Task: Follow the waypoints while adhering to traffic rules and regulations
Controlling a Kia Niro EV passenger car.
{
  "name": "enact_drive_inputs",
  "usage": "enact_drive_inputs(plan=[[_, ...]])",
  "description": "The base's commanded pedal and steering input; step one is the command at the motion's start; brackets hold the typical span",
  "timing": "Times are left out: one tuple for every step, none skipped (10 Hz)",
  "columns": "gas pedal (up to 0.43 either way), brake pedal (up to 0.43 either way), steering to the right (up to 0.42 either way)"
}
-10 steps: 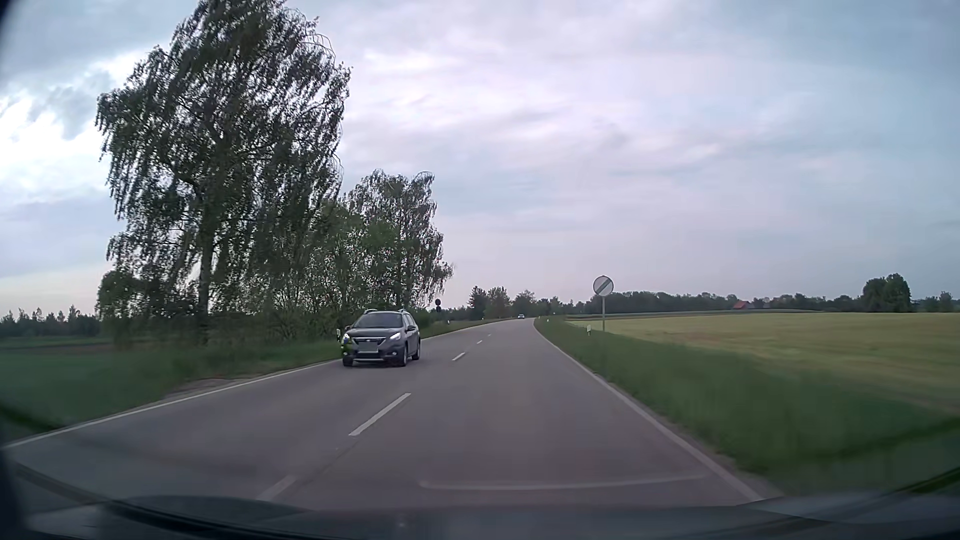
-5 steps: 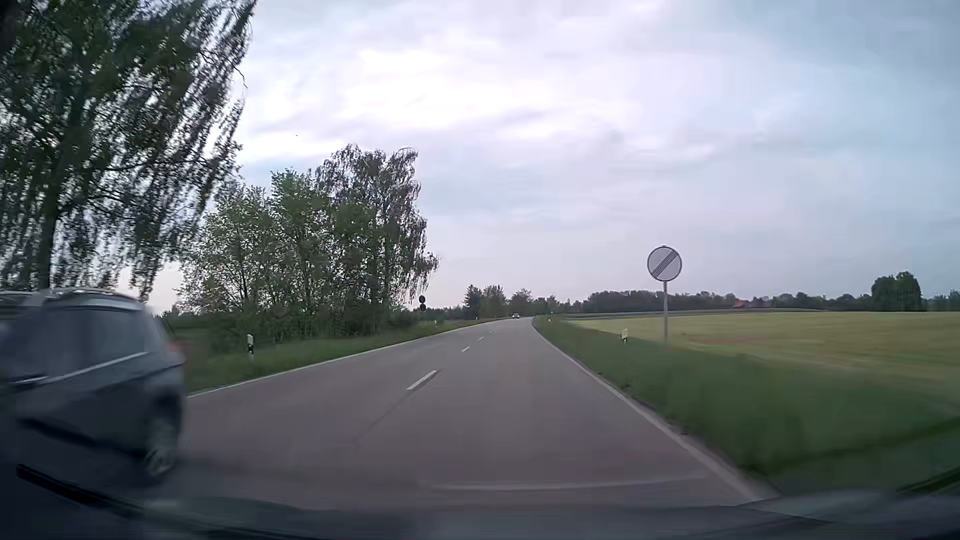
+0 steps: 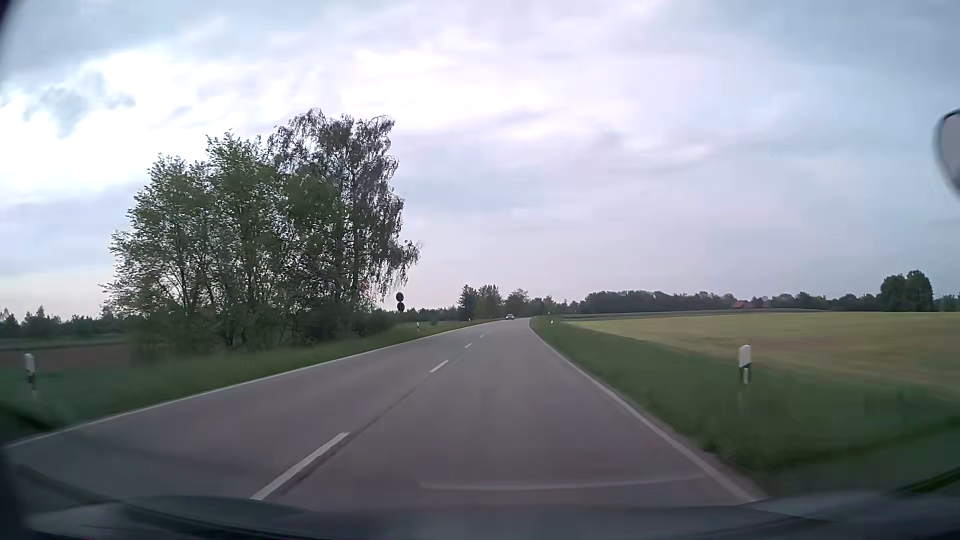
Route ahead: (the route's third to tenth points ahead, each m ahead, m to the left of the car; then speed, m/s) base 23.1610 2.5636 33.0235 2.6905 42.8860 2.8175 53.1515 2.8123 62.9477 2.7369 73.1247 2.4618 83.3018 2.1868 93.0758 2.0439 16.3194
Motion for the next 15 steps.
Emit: enact_drive_inputs(plan=[[0.28, 0.0, 0.003], [0.287, 0.0, 0.002], [0.287, 0.0, 0.002], [0.299, 0.0, 0.001], [0.311, 0.0, 0.001], [0.319, 0.0, 0.001], [0.319, 0.0, 0.001], [0.319, 0.0, 0.001], [0.311, 0.0, 0.001], [0.299, 0.0, 0.001], [0.287, 0.0, 0.002], [0.287, 0.0, 0.002], [0.26, 0.0, 0.002], [0.248, 0.0, 0.002], [0.248, 0.0, 0.002]])
